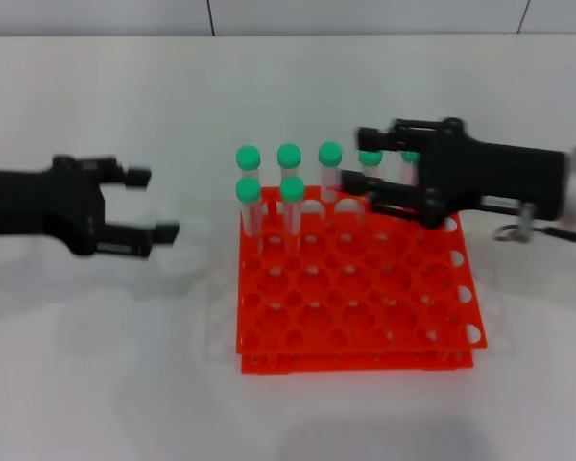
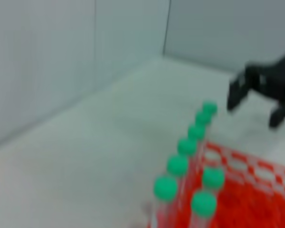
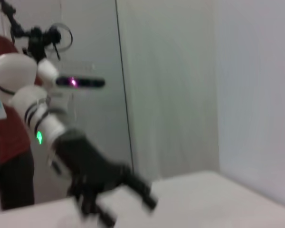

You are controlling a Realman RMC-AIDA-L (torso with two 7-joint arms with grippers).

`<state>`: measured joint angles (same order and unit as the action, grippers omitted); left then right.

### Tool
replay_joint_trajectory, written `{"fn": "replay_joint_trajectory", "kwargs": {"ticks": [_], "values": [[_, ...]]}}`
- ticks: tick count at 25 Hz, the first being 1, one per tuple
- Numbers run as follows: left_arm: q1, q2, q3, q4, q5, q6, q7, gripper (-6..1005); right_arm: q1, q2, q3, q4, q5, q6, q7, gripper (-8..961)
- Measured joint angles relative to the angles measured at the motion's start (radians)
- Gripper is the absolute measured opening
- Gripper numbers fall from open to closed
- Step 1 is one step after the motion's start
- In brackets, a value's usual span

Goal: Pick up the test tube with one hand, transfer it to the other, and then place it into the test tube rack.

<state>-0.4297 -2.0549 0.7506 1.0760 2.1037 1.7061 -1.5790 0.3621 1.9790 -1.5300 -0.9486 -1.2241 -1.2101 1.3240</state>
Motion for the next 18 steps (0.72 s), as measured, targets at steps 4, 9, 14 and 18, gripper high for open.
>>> {"fn": "replay_joint_trajectory", "kwargs": {"ticks": [4, 9, 14, 18], "values": [[0.017, -0.001, -0.026, 0.002, -0.138, 0.037, 0.004, 874, -0.020, -0.004, 0.198, -0.076, -0.234, -0.162, 0.150, 535], [0.025, -0.018, -0.022, -0.002, -0.238, 0.063, 0.002, 874, -0.013, -0.006, 0.381, -0.113, -0.418, -0.325, 0.216, 535], [0.029, -0.026, 0.003, -0.041, -0.299, 0.076, -0.005, 874, -0.009, -0.024, 0.447, -0.129, -0.489, -0.364, 0.217, 532], [0.031, -0.027, 0.010, -0.056, -0.313, 0.082, -0.008, 874, -0.009, -0.034, 0.449, -0.135, -0.493, -0.366, 0.218, 528]]}}
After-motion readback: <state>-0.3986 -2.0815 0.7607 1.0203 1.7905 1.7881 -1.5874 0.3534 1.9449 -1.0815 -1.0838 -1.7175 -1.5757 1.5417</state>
